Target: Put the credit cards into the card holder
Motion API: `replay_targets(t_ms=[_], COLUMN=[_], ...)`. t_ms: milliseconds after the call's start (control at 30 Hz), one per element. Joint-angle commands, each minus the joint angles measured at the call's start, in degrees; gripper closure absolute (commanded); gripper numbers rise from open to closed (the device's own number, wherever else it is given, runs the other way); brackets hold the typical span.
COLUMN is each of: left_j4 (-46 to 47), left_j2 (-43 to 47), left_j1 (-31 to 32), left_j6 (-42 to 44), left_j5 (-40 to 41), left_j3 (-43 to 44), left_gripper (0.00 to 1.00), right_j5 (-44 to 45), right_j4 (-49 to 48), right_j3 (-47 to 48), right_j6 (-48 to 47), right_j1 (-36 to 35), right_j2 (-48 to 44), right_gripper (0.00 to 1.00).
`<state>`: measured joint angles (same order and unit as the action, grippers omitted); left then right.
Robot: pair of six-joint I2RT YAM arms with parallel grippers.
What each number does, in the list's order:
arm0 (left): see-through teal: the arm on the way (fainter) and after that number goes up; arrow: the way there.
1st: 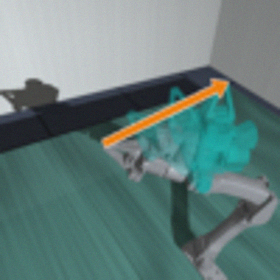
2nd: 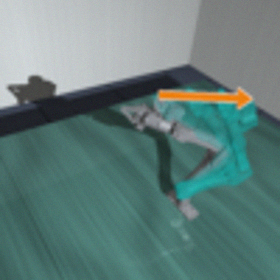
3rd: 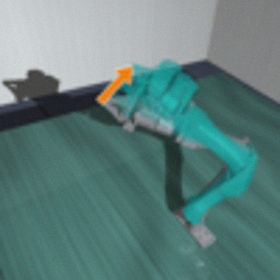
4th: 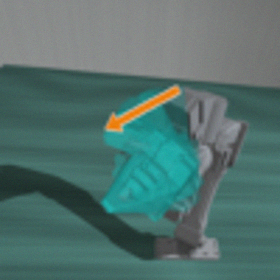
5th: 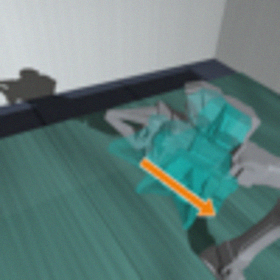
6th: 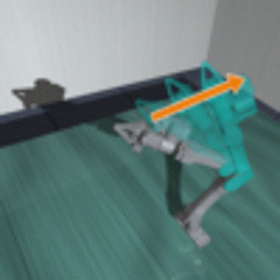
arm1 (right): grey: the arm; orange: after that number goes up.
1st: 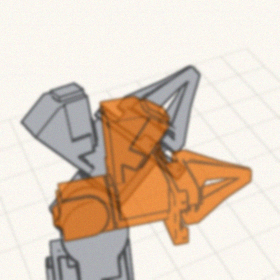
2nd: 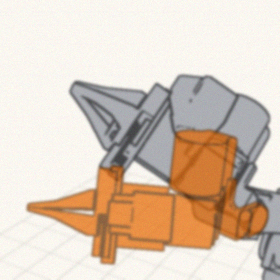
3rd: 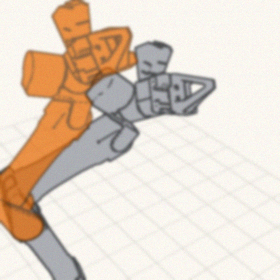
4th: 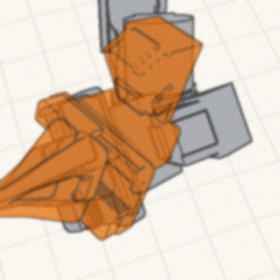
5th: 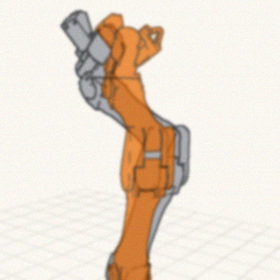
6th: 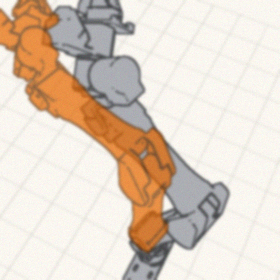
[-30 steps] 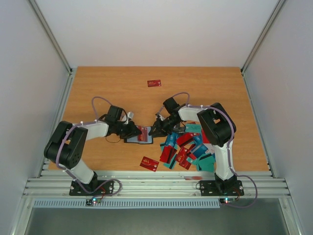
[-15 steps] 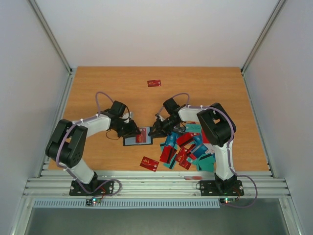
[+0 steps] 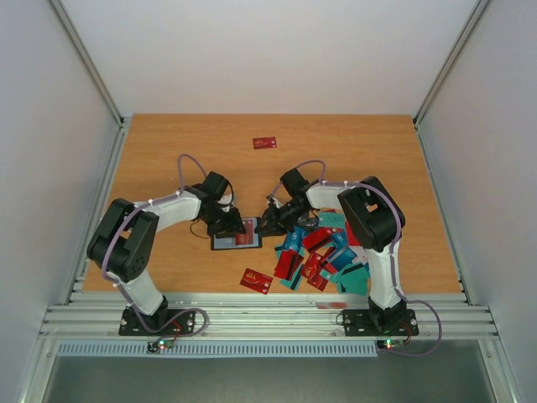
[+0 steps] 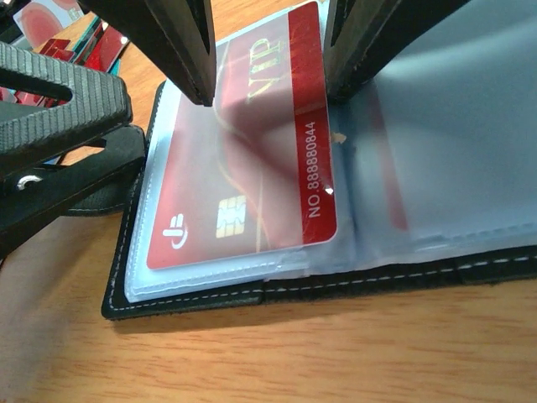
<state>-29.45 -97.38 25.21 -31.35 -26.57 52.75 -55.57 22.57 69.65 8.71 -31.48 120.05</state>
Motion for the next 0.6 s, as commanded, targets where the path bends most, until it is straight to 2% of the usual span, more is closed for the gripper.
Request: replay_targets(t_ms=[0, 567], left_j4=[-1.5, -1.2], left_j2=[-2.0, -2.7], left_j1=[1.7, 2.8], left_j6=[-0.5, -1.4], left_j5=[1.3, -1.4], left_j3=[2.4, 3.8], left_gripper=[0.63, 0.64], right_j5=[2.7, 2.7], right_j4=[1.1, 4.9], right_j3=[-2.0, -0.5], right_j6=[0.0, -2.8], right_j1=[-0.7, -0.2], right_j2=[0.8, 0.5], right_gripper=[0.73, 0.73])
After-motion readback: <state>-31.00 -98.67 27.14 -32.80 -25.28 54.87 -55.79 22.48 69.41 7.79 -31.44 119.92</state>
